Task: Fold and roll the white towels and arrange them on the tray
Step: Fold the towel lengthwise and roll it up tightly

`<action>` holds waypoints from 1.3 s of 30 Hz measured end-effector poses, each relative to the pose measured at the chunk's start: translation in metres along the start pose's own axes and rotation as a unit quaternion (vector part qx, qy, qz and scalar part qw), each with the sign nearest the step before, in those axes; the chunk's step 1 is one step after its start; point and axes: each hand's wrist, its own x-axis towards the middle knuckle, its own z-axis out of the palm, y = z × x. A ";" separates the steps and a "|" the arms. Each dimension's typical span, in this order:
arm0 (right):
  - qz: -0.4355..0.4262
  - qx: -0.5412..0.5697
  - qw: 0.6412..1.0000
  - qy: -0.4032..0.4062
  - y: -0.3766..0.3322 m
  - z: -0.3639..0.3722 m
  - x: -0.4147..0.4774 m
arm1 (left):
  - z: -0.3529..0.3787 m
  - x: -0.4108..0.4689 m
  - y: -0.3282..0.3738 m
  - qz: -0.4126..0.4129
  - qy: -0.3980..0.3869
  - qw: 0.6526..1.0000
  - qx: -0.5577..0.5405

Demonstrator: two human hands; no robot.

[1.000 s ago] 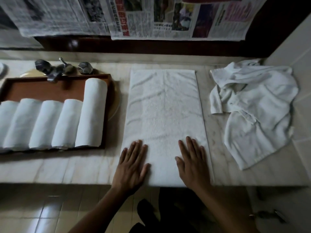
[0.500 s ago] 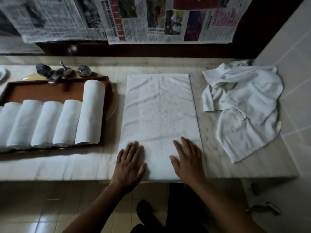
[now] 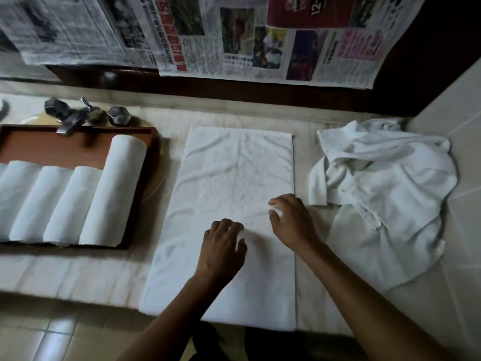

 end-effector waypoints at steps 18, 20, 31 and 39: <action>0.043 -0.099 0.994 -0.023 0.081 -0.031 0.243 | 0.073 0.082 0.096 -0.065 0.022 0.997 0.034; 0.040 -0.084 0.995 -0.037 0.081 -0.034 0.250 | 0.076 0.085 0.103 -0.082 0.017 0.995 0.056; 0.116 0.158 0.980 -0.026 0.078 -0.075 0.260 | 0.065 0.098 0.129 -0.130 -0.030 0.990 0.034; 0.097 0.334 0.934 -0.084 0.069 -0.087 0.252 | -0.002 0.094 0.099 -0.212 -0.037 0.940 -0.265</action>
